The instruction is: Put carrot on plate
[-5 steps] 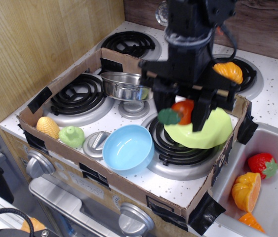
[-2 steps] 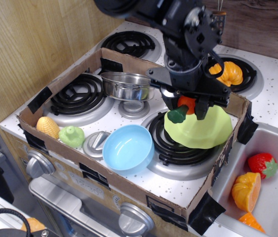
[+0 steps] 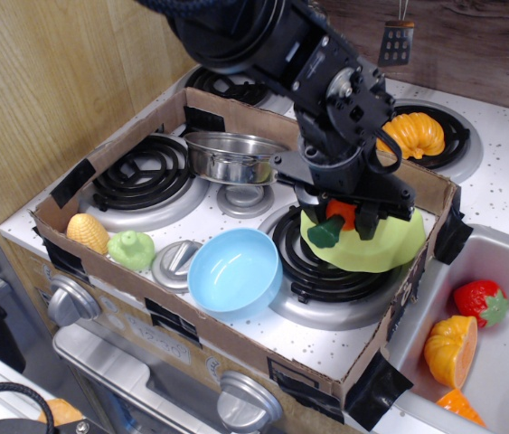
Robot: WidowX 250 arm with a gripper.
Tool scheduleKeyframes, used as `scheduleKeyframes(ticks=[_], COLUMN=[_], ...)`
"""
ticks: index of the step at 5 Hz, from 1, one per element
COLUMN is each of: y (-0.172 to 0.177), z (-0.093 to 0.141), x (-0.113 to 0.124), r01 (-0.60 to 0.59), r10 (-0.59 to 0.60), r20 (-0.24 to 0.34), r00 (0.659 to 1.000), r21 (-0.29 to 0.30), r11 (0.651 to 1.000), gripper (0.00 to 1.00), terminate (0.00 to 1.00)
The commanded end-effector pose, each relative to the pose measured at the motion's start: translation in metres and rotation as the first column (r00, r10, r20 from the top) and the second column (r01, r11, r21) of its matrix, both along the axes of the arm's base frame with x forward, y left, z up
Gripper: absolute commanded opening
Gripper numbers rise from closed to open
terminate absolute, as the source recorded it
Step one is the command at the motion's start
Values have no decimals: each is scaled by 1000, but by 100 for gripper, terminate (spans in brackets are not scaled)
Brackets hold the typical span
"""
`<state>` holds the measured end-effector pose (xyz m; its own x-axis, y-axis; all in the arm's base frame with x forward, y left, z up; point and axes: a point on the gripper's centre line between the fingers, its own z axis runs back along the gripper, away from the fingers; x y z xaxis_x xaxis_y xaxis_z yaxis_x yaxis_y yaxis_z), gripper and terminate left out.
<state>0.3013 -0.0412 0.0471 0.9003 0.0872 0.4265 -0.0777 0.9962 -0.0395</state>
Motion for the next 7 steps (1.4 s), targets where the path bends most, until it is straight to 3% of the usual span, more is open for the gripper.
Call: scheduleKeyframes(ticks=[1,2,3,4,5,6,7], y=[-8,-9,-8,-5,-7,-8,-10], z=[4,4,9,29,71,93,100], x=[-6,-6,-2,3,6,7,8], r01=[-5,20,57,90,83,76,71], r10=[5,-19,-57,-87,-74,-64,-61], r20=[24,24,-13,-47,-53,-58,-49], r00=[1000,1000,998,995,996,996,997], r21=[-29,-43,-29,60,198,241,233], r11=[1000,999,998,994,977,967,970], gripper=[100,100,100,100,100,100,100], terminate=[0,0,0,0,0,0,0])
